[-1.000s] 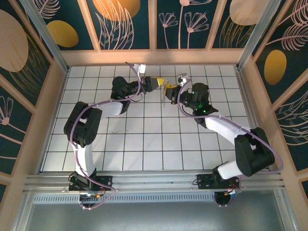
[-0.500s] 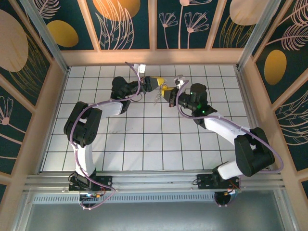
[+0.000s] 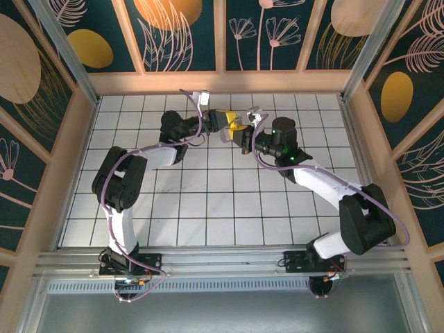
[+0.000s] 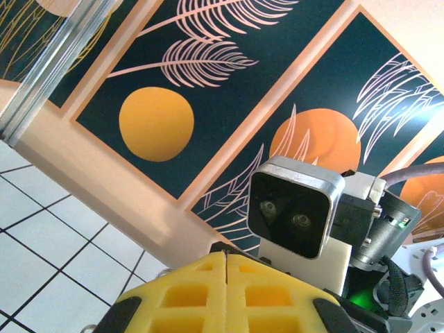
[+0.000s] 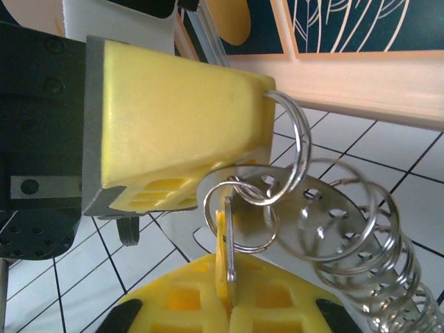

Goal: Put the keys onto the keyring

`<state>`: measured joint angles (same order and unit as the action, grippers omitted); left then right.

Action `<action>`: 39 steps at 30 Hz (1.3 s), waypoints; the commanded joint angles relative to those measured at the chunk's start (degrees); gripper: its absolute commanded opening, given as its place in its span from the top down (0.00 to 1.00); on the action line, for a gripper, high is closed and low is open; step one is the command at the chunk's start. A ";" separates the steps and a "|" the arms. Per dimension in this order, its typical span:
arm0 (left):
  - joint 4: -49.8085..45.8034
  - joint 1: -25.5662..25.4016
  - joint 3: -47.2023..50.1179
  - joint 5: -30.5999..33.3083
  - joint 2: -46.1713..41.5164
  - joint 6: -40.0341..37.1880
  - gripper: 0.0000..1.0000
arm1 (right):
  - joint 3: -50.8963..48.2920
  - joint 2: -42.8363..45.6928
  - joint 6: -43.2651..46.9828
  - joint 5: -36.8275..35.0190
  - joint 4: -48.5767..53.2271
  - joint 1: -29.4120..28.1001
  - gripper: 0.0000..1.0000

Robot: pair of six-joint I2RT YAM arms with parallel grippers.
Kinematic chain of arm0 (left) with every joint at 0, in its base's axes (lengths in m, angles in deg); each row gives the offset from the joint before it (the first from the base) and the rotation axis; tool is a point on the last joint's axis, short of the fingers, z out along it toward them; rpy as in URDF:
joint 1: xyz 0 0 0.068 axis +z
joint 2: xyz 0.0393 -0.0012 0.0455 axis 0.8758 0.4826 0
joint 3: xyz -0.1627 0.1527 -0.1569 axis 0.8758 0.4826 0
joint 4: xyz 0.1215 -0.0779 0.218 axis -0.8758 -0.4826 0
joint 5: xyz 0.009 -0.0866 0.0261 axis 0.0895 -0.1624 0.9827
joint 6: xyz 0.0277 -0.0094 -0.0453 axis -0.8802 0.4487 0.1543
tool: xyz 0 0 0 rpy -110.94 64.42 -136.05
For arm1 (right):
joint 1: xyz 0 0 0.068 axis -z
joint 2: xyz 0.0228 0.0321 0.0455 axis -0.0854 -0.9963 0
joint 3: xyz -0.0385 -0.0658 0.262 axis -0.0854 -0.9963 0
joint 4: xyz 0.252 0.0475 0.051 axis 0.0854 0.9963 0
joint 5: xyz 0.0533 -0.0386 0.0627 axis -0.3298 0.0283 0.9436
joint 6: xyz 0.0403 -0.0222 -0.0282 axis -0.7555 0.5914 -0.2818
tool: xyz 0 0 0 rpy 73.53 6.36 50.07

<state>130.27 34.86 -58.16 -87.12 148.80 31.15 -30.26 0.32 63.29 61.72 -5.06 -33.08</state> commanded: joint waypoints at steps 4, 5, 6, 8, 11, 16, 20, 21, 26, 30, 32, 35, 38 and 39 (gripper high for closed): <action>6.41 -0.66 -0.94 1.53 -0.29 2.21 1.00 | -0.98 1.78 -0.66 2.29 -0.24 1.24 0.65; 6.68 -0.62 -0.90 1.66 -0.25 2.44 1.00 | -2.02 2.70 -1.41 2.89 -0.82 2.00 0.63; 6.86 -0.63 -0.82 1.68 -0.25 2.51 1.00 | -3.18 3.76 -2.34 3.26 -1.39 2.75 0.61; 7.06 -0.66 -0.77 1.75 -0.34 2.66 1.00 | -5.47 6.12 -3.87 3.93 -2.73 4.10 0.59; 7.75 -0.61 -0.55 1.90 -0.29 2.84 1.00 | -9.97 9.81 -6.82 3.87 -5.87 5.82 0.56; 9.43 -0.61 0.13 2.90 -0.02 4.00 1.00 | -13.30 12.86 -12.43 2.52 -10.61 8.54 0.55; 11.33 -0.63 0.76 4.15 0.22 5.97 1.00 | -11.52 11.81 -18.87 3.15 -15.12 10.77 0.55; 11.53 -0.63 0.94 4.42 0.18 6.28 1.00 | -10.73 11.30 -20.13 3.41 -15.80 10.99 0.55; 11.54 -0.61 2.24 6.52 -0.65 6.98 1.00 | -6.34 6.85 -28.36 5.87 -22.36 12.49 0.55; 11.20 -0.63 3.26 8.98 -1.11 7.72 1.00 | -3.60 2.06 -35.68 8.52 -28.70 12.96 0.55; 10.77 -0.61 3.76 10.11 -1.35 7.60 1.00 | -2.25 -0.63 -39.42 9.92 -31.99 12.96 0.55; 10.33 -0.61 4.10 10.81 -1.42 7.49 1.00 | -0.95 -4.00 -43.62 11.04 -36.08 12.77 0.56; 10.31 -0.61 4.19 11.15 -1.27 7.39 1.00 | 0.04 -6.53 -46.06 11.67 -38.95 12.12 0.57; 10.31 -0.61 4.28 11.20 -1.25 7.27 1.00 | 0.29 -7.09 -46.25 11.73 -39.27 11.70 0.58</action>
<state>137.64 34.49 -54.03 -77.42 148.80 37.97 -32.28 -5.67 21.58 71.03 -37.01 -20.62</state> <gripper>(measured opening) 0.044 0.427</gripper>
